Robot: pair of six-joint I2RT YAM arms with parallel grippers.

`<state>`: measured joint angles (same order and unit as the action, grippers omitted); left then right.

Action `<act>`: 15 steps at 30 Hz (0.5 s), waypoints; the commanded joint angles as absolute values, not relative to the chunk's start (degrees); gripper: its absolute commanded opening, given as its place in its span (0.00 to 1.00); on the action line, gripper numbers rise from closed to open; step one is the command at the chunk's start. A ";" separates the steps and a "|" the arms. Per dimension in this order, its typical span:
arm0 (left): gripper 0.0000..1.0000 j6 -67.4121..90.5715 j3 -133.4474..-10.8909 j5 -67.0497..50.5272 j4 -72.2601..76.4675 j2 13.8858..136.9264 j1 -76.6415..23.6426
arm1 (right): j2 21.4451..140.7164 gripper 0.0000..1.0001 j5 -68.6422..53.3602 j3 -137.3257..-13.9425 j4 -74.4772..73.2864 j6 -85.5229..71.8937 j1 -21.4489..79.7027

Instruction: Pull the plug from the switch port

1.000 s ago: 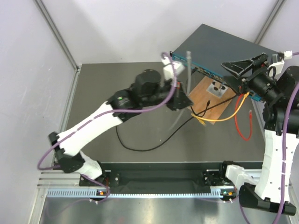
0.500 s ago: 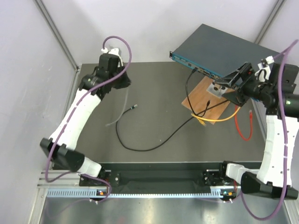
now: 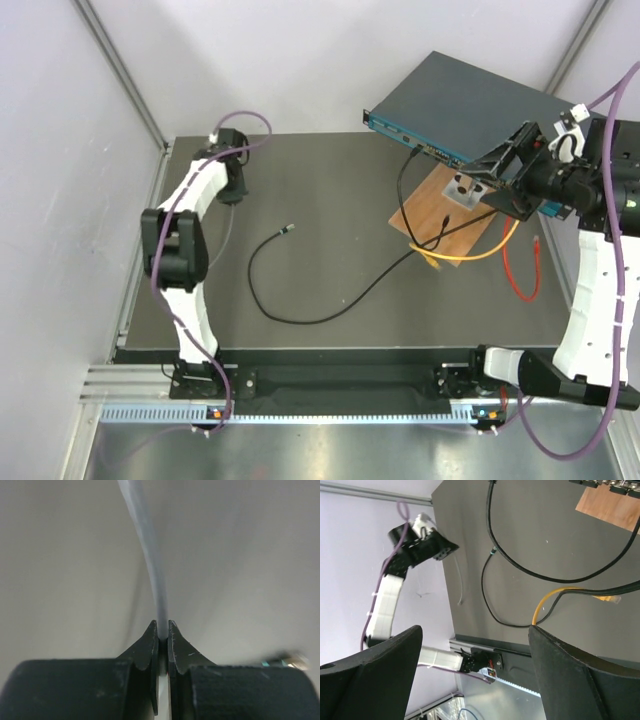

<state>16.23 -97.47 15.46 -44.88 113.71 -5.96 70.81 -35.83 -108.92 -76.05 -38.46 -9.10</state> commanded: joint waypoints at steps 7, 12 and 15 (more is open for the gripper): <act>0.10 14.50 -106.34 15.74 -43.68 126.65 -5.01 | 71.63 0.87 -32.70 -107.94 -76.47 -37.88 -8.79; 0.57 18.19 -107.31 14.86 -45.35 124.82 -5.01 | 69.44 0.86 -28.31 -105.21 -77.07 -37.71 -10.81; 0.75 21.97 -104.35 11.34 -47.20 120.61 -5.62 | 68.47 0.84 -25.06 -105.12 -79.00 -37.00 -12.13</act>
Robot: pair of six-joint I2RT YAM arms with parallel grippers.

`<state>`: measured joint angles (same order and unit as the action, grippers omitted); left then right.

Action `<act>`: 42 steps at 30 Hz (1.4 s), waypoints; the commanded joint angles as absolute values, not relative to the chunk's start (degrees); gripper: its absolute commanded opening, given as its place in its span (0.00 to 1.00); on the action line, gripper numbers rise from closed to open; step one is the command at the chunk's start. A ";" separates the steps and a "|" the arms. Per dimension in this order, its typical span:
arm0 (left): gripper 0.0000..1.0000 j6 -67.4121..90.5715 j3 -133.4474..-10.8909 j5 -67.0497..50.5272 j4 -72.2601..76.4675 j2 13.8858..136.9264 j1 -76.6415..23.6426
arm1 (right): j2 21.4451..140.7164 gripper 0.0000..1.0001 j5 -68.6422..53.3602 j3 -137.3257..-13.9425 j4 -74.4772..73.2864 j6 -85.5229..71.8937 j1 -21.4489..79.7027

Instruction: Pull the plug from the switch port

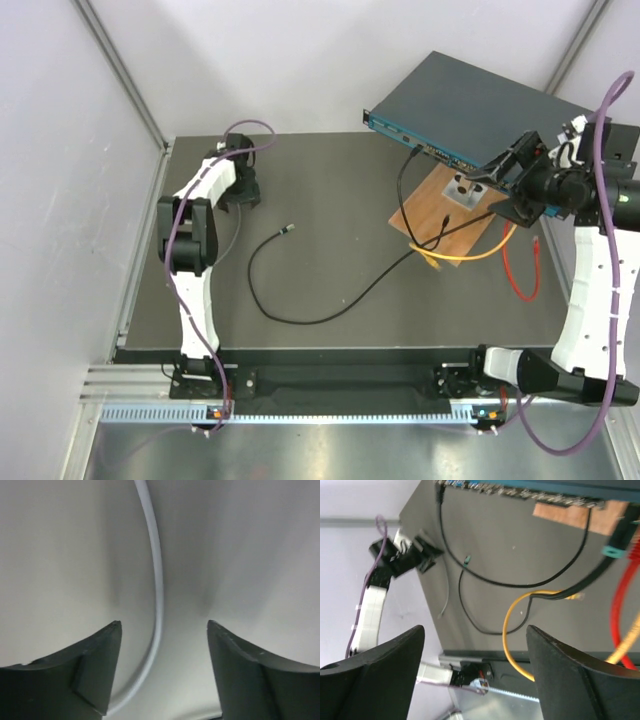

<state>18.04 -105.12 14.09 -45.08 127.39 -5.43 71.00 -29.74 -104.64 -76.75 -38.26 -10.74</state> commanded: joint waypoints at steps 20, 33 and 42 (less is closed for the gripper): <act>0.80 24.00 -78.22 -31.11 -27.33 88.51 -8.87 | 54.50 0.54 -32.44 -80.78 -62.15 -35.24 -37.35; 0.75 25.40 -81.47 -34.80 -26.46 92.72 -11.43 | 50.45 0.43 -33.14 -69.52 -41.40 -47.19 -38.50; 0.75 25.05 -80.59 -36.12 -25.75 93.08 -11.43 | 48.87 0.40 -31.64 -65.31 -36.83 -51.15 -39.29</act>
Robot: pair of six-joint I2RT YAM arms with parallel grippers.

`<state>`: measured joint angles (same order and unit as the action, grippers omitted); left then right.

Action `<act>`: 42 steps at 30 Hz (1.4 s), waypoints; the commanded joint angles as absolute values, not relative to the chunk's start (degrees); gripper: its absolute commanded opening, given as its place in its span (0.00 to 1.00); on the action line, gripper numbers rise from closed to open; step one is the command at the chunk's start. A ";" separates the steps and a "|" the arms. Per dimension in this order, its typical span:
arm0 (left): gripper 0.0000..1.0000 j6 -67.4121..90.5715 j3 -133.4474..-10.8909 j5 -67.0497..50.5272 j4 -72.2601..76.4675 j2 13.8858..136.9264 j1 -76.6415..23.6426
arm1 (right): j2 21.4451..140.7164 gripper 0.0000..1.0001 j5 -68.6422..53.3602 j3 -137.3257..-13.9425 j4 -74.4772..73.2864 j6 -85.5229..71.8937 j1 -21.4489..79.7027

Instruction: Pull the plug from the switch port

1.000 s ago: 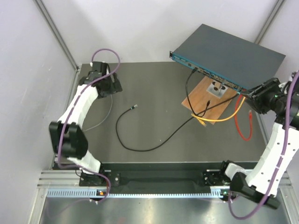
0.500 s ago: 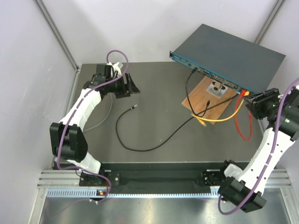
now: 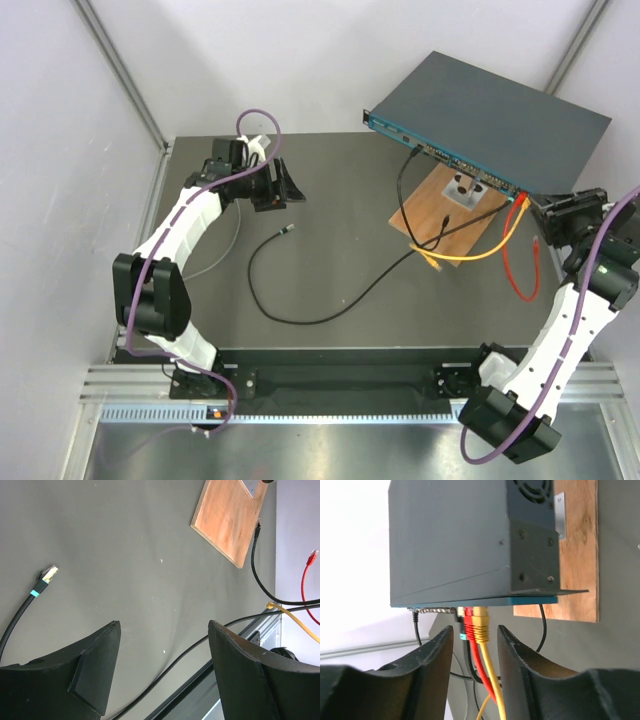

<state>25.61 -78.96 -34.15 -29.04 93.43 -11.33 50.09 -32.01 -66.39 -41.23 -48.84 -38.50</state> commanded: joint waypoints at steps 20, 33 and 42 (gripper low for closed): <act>0.74 23.73 -80.68 -36.04 -26.46 92.64 -11.43 | 48.34 0.34 -33.39 -59.94 -29.44 -58.18 -39.73; 0.72 23.38 -79.28 -36.21 -26.10 91.76 -11.43 | 46.67 0.36 -34.98 -60.21 -30.85 -58.97 -41.13; 0.73 23.03 -78.93 -35.95 -26.28 91.14 -11.43 | 48.25 0.32 -34.37 -57.22 -25.66 -62.32 -41.05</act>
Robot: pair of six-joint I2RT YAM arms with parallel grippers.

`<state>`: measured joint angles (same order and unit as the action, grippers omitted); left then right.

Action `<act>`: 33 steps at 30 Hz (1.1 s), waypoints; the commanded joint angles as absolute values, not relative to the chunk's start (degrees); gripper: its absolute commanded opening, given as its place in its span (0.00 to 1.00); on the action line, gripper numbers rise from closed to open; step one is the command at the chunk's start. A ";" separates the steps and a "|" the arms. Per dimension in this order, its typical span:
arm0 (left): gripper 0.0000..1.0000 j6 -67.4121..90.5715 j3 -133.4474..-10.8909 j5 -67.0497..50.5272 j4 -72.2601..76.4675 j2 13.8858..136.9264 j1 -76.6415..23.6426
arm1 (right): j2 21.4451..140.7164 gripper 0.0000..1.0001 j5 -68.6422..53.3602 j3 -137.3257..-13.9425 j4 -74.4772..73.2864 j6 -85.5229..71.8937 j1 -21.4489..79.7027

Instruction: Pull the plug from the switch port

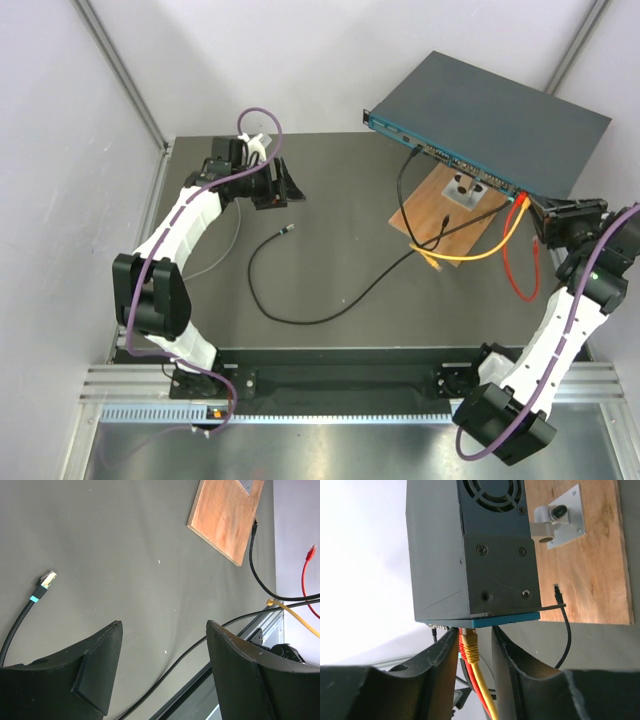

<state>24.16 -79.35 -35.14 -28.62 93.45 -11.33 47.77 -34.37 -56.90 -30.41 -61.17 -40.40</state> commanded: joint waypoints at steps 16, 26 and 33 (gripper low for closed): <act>0.73 22.50 -78.75 -35.33 -26.81 90.44 -11.34 | 46.94 0.22 -28.66 -53.62 -21.09 -71.27 -41.22; 0.73 21.62 -78.84 -34.63 -27.69 89.82 -11.34 | 50.88 0.00 -29.71 -56.05 -27.74 -61.99 -42.63; 0.73 21.97 -78.40 -34.72 -27.16 89.83 -11.34 | 51.59 0.00 -32.78 -57.56 -31.77 -52.94 -40.87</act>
